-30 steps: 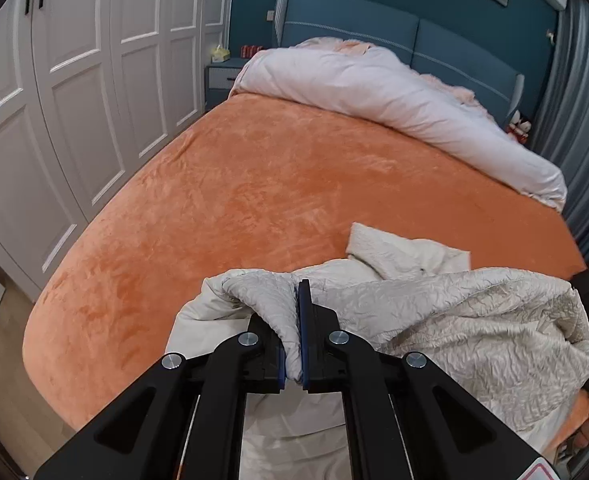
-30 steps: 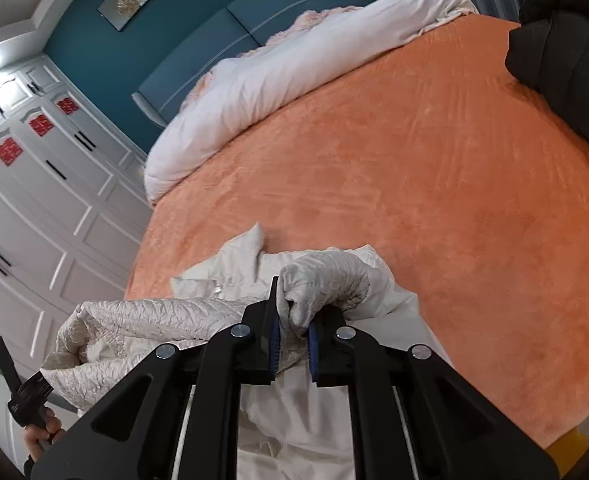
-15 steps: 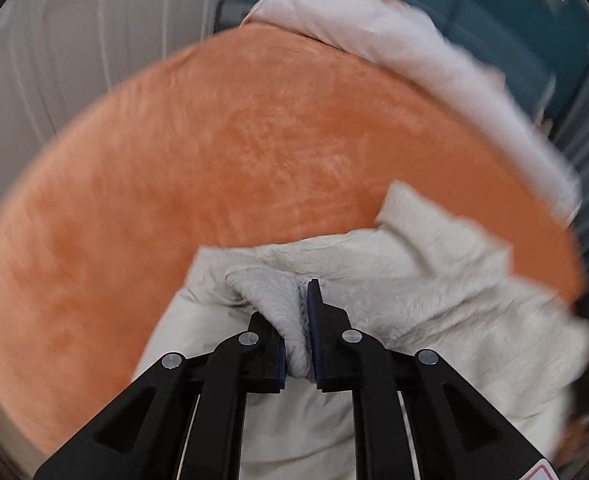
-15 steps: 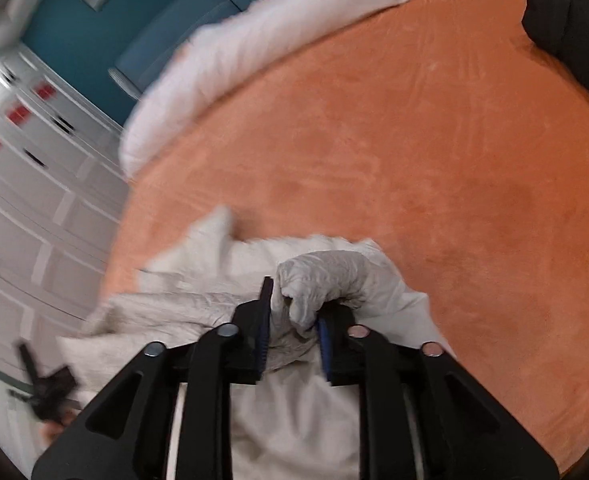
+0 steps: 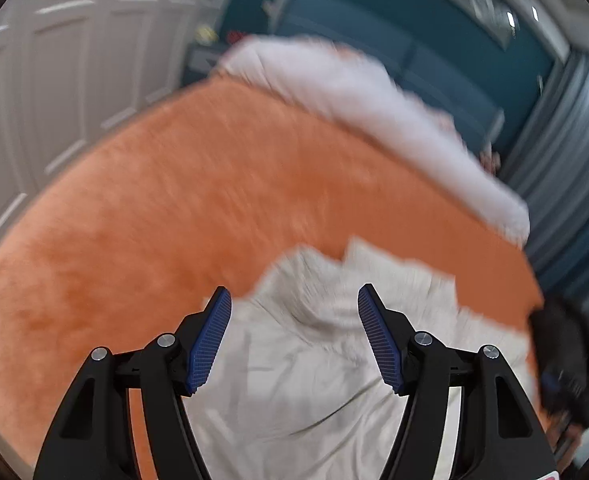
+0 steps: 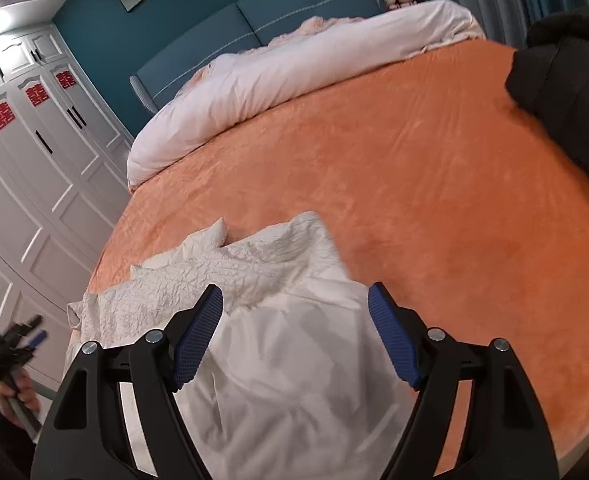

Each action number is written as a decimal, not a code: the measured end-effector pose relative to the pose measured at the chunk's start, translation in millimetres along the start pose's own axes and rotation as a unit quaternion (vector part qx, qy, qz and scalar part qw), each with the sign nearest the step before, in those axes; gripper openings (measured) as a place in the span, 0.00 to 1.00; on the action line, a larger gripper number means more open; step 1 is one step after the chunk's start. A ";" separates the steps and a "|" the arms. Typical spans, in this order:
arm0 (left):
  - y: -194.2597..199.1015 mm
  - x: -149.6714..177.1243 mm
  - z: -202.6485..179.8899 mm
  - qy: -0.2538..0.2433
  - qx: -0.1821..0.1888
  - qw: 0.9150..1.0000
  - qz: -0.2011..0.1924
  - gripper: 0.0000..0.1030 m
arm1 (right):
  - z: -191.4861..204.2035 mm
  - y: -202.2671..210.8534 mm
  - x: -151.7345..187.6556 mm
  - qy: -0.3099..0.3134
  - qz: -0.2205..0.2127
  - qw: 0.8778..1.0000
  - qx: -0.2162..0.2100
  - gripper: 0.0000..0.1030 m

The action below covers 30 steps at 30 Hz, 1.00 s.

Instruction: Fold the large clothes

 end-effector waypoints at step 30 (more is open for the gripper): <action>-19.3 5.6 8.3 0.006 -0.032 0.999 -0.003 0.01 | 52.0 -19.7 -22.5 0.093 0.025 0.995 -0.021 0.07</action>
Point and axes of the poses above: each gripper's, at about its wrist camera, not at the fingertips, and y roughly against the way its jaws point, z to its left, x to its underside, the point moved 2 cm from there along -y, roughly the way its jaws point, and after that the axes turned 2 degrees about y, right-handed, at the moved point
